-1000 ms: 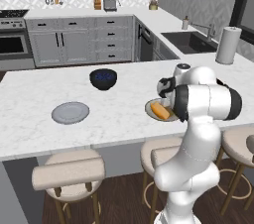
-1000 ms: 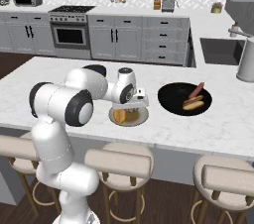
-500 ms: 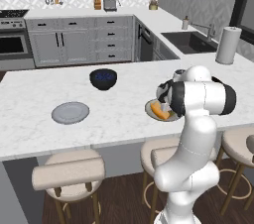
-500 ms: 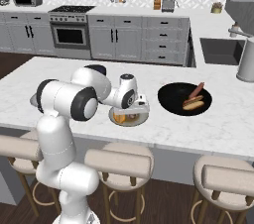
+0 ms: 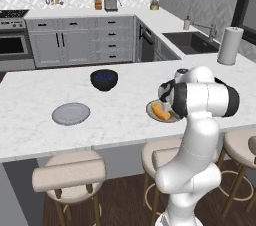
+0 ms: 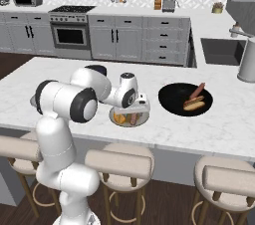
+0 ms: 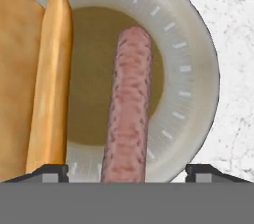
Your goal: Place one bun and one sausage from the bowl on each plate.
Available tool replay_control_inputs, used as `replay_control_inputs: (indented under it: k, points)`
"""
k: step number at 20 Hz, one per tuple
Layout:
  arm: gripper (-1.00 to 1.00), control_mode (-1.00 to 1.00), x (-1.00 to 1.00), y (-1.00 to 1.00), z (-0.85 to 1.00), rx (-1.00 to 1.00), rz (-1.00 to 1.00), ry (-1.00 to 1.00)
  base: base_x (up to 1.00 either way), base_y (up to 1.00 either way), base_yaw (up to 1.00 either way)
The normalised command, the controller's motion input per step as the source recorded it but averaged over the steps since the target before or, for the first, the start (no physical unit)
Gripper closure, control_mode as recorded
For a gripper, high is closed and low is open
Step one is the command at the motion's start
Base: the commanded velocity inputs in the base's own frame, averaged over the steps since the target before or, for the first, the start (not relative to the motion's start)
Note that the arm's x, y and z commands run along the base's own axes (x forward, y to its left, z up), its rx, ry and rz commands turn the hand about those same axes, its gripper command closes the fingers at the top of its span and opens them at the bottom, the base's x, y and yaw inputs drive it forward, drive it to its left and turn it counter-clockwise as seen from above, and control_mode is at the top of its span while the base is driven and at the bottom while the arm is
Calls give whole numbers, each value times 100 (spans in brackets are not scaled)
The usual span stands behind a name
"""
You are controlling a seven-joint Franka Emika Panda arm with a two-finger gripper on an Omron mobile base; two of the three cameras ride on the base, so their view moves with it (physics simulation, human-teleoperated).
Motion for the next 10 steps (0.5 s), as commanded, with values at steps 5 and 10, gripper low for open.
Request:
replay_control_inputs:
  k: [5, 10]
  points:
    - [-100, -100, -36, 2, 86, 1, 12, -7, 0, 0, 0]
    - [-100, -100, -98, 19, 100, 5, 17, -8, 0, 0, 0]
